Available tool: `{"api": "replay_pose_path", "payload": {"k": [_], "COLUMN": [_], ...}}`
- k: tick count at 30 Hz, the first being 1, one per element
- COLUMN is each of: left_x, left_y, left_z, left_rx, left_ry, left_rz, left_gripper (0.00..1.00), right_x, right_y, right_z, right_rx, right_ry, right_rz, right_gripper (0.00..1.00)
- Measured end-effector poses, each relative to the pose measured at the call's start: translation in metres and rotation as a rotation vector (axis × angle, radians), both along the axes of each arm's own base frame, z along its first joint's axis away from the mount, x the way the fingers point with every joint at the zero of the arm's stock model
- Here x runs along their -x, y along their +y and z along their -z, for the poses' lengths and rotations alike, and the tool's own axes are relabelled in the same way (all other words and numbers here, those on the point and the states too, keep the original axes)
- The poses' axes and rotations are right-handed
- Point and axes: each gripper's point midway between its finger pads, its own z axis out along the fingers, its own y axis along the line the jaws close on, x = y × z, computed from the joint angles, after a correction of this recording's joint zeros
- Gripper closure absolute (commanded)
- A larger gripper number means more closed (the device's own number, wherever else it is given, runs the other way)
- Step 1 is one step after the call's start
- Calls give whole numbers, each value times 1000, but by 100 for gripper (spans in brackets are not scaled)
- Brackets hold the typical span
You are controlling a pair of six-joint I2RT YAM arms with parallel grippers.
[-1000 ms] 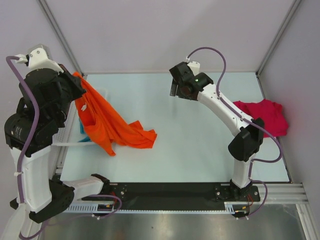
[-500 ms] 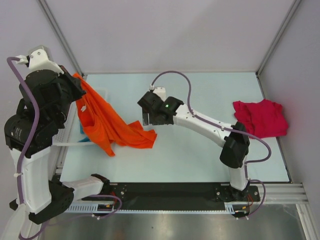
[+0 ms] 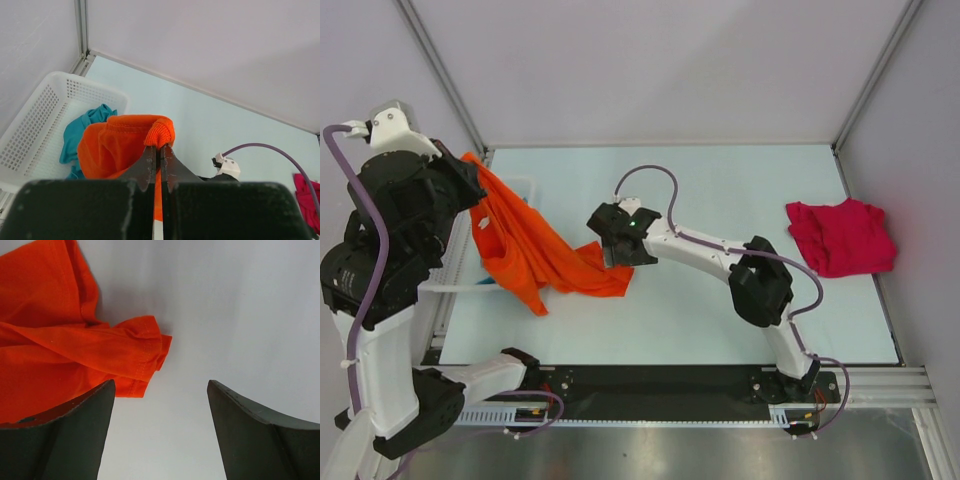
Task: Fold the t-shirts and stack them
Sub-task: Flatten out the tshirt
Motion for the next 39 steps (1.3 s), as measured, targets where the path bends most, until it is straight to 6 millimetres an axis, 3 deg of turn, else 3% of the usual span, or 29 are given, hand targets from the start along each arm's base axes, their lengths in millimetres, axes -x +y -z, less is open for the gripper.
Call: {"api": "replay_pose_path", "payload": {"k": [10, 31, 39], "left_x": [2, 3, 4], "left_y": [-1, -1, -1], "left_z": [2, 3, 5], "left_rx": [0, -5, -8], "left_ry": [3, 4, 9], "left_rz": [9, 17, 18], "left_gripper": [100, 100, 100], "right_x": [-6, -7, -4], "right_y": [14, 22, 28], "right_z": [29, 52, 52], "right_rx": [22, 35, 22], "right_ry": [28, 52, 52], "right_rz": [-16, -28, -40], "right_gripper": [20, 23, 32]}}
